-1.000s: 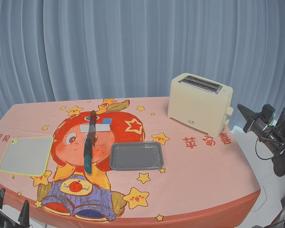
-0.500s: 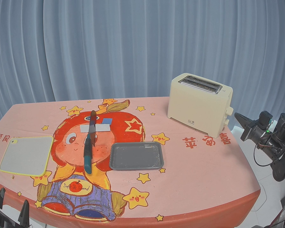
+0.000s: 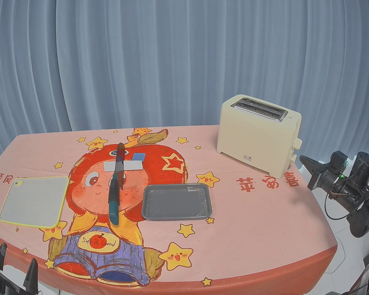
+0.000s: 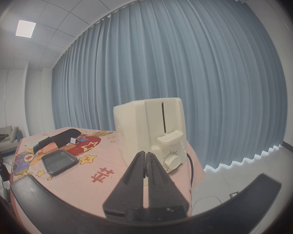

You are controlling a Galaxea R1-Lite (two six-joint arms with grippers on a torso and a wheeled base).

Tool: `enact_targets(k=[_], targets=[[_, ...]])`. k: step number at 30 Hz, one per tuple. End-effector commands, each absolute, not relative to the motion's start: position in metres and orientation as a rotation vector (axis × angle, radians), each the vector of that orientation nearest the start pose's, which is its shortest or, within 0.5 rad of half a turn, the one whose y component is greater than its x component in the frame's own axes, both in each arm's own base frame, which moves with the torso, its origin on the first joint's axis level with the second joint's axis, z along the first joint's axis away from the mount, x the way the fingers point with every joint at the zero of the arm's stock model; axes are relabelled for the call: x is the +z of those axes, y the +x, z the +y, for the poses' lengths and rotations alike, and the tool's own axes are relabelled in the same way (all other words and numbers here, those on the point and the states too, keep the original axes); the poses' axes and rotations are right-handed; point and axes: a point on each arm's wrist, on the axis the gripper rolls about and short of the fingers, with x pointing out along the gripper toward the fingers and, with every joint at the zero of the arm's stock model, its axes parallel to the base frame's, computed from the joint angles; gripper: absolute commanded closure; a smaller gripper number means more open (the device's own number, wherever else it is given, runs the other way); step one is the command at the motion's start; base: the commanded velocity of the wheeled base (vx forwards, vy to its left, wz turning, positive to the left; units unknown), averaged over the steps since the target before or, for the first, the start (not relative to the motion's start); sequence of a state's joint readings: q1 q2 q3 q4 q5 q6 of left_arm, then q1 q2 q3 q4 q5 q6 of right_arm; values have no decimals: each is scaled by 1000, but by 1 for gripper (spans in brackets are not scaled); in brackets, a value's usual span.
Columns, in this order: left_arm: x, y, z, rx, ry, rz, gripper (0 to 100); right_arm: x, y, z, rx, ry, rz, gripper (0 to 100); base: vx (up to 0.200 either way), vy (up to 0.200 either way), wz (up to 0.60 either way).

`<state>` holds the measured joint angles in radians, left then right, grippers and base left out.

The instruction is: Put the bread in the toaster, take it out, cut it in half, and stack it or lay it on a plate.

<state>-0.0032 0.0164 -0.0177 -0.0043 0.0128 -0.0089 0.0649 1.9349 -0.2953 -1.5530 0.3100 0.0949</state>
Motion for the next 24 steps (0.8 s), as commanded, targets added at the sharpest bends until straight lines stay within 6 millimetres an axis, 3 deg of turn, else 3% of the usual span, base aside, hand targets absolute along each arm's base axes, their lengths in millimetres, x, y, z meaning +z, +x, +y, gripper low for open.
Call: enact_targets(k=[1,8,24], targets=[[76,-22,0,11,-9,12,0,81,274,25,368,103,141,100,0,0,0],[76,-22,0,9,-9,12,0,70,278,23,358,109,177,100,0,0,0],[76,-22,0,9,-9,12,0,69,285,21,340,113,173,100,0,0,0]])
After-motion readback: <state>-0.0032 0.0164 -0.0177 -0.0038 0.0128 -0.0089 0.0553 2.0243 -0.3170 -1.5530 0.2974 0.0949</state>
